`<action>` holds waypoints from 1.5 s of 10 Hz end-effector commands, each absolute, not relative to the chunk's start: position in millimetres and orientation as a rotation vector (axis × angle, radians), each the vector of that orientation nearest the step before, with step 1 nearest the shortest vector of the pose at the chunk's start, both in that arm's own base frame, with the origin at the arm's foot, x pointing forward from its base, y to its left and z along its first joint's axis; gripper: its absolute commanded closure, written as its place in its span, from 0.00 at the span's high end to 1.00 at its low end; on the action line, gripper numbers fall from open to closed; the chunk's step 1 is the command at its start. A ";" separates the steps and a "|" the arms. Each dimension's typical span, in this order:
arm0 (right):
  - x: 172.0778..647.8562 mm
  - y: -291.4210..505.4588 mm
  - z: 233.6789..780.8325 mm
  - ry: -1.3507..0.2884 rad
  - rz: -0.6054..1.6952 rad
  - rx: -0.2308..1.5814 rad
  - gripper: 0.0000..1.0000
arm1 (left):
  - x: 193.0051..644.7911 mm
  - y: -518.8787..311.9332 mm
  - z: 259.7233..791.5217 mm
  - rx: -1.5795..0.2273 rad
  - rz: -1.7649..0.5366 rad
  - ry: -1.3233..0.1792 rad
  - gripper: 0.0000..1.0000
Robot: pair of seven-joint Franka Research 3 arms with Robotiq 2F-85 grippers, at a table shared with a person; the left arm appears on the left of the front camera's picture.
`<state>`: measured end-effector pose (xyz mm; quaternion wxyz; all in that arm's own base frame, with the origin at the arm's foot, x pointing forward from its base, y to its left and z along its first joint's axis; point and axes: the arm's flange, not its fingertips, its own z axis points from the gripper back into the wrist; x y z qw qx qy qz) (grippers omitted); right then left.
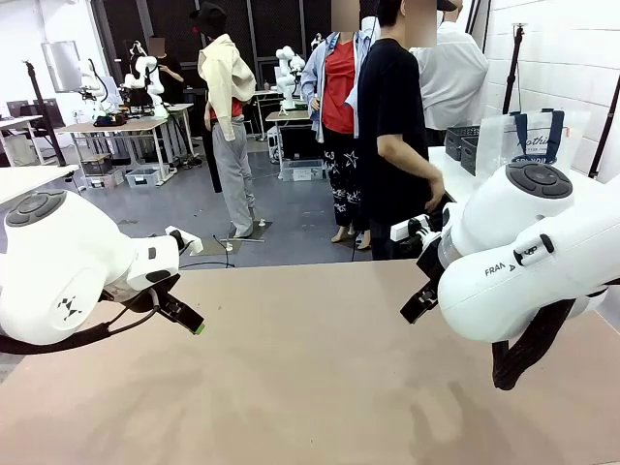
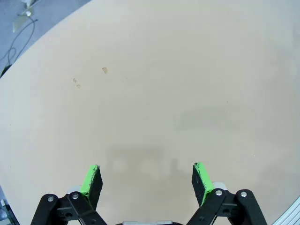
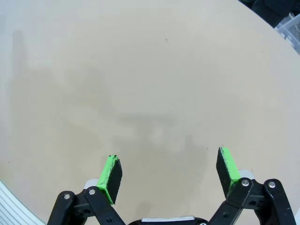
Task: Transfer purchased items from the store into the shopping bag.
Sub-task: Open the Reusable shopping bag in the center of the table.
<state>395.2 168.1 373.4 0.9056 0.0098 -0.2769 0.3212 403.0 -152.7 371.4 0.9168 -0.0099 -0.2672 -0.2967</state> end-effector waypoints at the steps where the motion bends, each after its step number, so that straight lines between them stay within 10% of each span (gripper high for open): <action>1: 395.2 168.0 373.4 -0.572 0.663 0.021 1.00 | 403.5 -151.3 371.4 -0.021 -0.607 -0.550 1.00; 15: 395.2 168.0 373.4 -0.572 0.663 0.021 1.00 | 403.5 -151.3 371.4 -0.021 -0.607 -0.550 1.00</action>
